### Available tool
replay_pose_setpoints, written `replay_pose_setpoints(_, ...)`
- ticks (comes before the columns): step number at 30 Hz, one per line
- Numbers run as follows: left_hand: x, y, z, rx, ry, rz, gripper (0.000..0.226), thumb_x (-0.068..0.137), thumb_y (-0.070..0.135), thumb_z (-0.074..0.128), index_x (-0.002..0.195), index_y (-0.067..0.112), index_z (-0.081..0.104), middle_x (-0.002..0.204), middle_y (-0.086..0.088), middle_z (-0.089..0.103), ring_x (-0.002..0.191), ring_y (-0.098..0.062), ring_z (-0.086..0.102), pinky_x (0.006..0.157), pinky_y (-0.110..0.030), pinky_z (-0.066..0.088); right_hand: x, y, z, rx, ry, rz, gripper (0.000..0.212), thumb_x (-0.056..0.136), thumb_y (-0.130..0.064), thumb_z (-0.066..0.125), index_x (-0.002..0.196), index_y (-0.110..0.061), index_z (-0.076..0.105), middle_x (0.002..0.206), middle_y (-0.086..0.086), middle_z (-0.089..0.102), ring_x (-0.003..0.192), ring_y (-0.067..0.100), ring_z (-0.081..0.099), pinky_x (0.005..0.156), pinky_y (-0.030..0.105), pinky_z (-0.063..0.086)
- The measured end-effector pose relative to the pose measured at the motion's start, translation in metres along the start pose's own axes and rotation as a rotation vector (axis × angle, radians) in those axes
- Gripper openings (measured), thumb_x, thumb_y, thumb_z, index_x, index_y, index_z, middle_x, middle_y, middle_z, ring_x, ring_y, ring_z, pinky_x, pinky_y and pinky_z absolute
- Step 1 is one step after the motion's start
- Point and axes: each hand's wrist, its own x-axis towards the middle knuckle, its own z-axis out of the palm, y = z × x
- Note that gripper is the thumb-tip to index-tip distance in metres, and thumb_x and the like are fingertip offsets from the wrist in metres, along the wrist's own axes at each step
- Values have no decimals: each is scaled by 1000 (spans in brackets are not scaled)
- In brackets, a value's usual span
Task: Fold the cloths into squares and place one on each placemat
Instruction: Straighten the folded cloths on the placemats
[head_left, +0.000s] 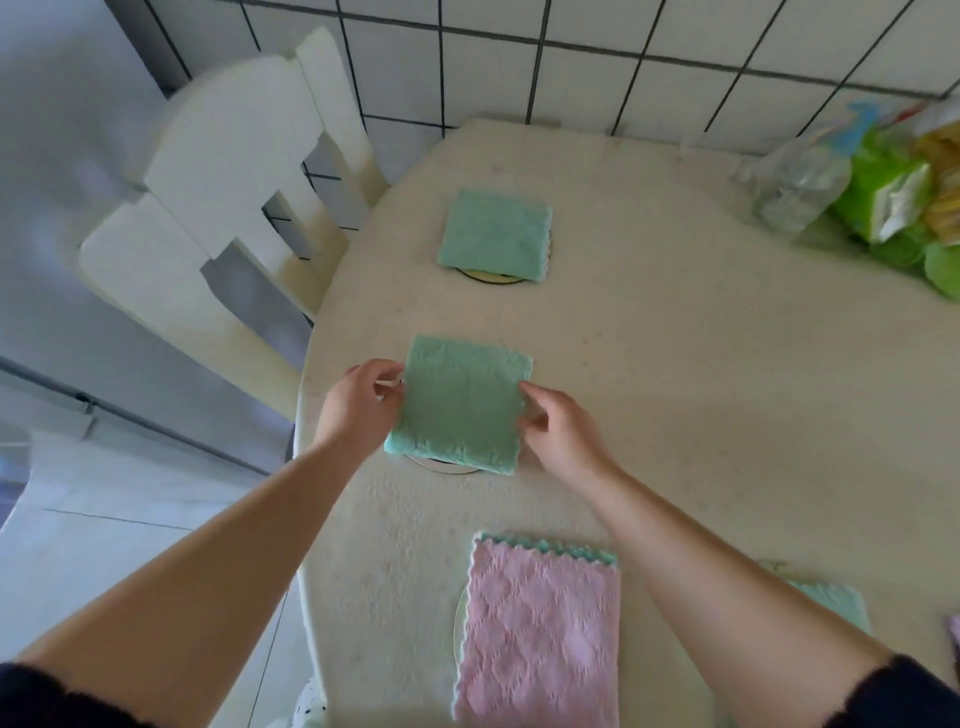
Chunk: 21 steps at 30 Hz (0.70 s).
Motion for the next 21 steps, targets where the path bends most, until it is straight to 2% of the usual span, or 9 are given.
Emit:
replay_pose_setpoints(5, 14, 0, 6, 33, -48, 55, 30, 89, 18, 57, 118, 22, 60, 111, -2, 62, 88, -20, 62, 78, -34, 51, 17, 0, 10, 11, 38, -13, 50, 84, -11, 63, 133, -16, 51, 134, 5, 51, 114, 21, 55, 96, 19, 36)
replay_pose_setpoints(8, 17, 0, 6, 38, -78, 100, 33, 89, 14, 59, 121, 20, 61, 112, -4, 58, 88, -19, 60, 77, -29, 47, 20, 1, 13, 8, 45, -33, 50, 84, -8, 63, 132, -15, 52, 137, 4, 47, 114, 23, 55, 98, 20, 36)
replay_pose_setpoints(12, 14, -5, 5, 11, -40, 94, 33, 89, 10, 59, 121, 16, 62, 110, -2, 58, 83, -13, 53, 74, -19, 38, 20, -2, 14, 16, 39, -59, 49, 86, -8, 62, 133, -16, 50, 142, 2, 43, 119, 20, 52, 105, 25, 36)
replay_pose_setpoints(16, 13, -7, 4, 19, -37, 101, 33, 90, 10, 58, 122, 15, 61, 114, -5, 57, 84, -14, 53, 76, -20, 38, 21, -4, 15, 9, 27, -64, 49, 86, -11, 62, 134, -17, 49, 142, 1, 43, 119, 19, 51, 103, 23, 37)
replay_pose_setpoints(18, 16, -6, 4, 41, -41, 115, 32, 90, 12, 58, 121, 18, 61, 113, -2, 56, 83, -15, 55, 74, -22, 39, 21, -2, 15, 3, 32, -69, 49, 85, -14, 63, 132, -17, 51, 139, 1, 46, 111, 17, 55, 97, 19, 39)
replay_pose_setpoints(21, 32, 1, 1, 15, -46, 112, 30, 89, 15, 59, 118, 19, 62, 114, -1, 53, 79, -13, 56, 73, -23, 41, 31, -3, 7, 74, 93, -72, 44, 82, -14, 67, 125, -20, 58, 128, -2, 52, 80, 4, 57, 81, 12, 40)
